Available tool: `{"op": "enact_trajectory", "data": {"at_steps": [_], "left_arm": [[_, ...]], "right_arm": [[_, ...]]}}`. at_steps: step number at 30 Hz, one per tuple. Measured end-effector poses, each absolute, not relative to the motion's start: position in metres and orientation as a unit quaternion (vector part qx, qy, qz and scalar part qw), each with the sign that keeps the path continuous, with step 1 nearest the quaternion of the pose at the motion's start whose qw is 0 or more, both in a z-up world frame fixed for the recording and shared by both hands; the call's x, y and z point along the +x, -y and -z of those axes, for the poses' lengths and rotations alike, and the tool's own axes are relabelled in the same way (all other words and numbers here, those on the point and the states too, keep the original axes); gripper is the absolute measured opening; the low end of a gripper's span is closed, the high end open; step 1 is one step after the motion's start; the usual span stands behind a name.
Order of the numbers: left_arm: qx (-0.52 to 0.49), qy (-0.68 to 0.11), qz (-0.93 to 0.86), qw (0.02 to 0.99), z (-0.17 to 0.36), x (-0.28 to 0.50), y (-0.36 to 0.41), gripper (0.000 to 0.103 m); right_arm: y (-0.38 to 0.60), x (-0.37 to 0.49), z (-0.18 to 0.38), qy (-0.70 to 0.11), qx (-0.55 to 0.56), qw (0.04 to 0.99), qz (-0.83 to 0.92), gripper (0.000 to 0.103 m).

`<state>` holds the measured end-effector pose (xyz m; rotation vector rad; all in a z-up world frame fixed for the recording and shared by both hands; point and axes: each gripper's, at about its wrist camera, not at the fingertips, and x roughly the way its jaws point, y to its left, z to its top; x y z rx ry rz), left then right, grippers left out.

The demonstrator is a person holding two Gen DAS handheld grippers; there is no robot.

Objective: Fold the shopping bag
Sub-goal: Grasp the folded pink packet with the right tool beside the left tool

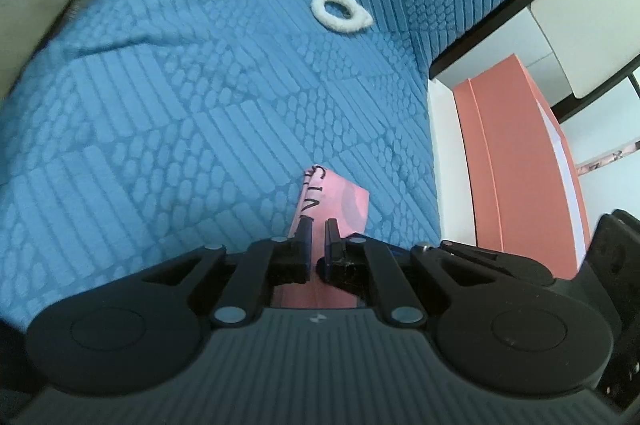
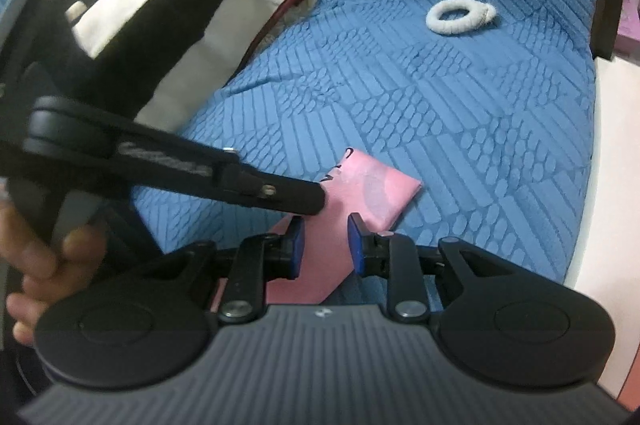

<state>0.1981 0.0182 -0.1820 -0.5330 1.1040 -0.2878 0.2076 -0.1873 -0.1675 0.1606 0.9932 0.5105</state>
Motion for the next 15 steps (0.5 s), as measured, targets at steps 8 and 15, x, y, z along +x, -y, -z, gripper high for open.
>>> {"op": "enact_trajectory", "data": {"at_steps": [8, 15], "left_arm": [[-0.264, -0.504, 0.123, 0.813, 0.166, 0.162, -0.03, 0.006], [-0.206, -0.53, 0.119, 0.814, 0.177, 0.154, -0.01, 0.006]], "right_arm": [[0.197, 0.213, 0.172, -0.485, 0.137, 0.833, -0.227, 0.025], [0.203, 0.217, 0.174, -0.484, 0.169, 0.829, -0.223, 0.025]]}}
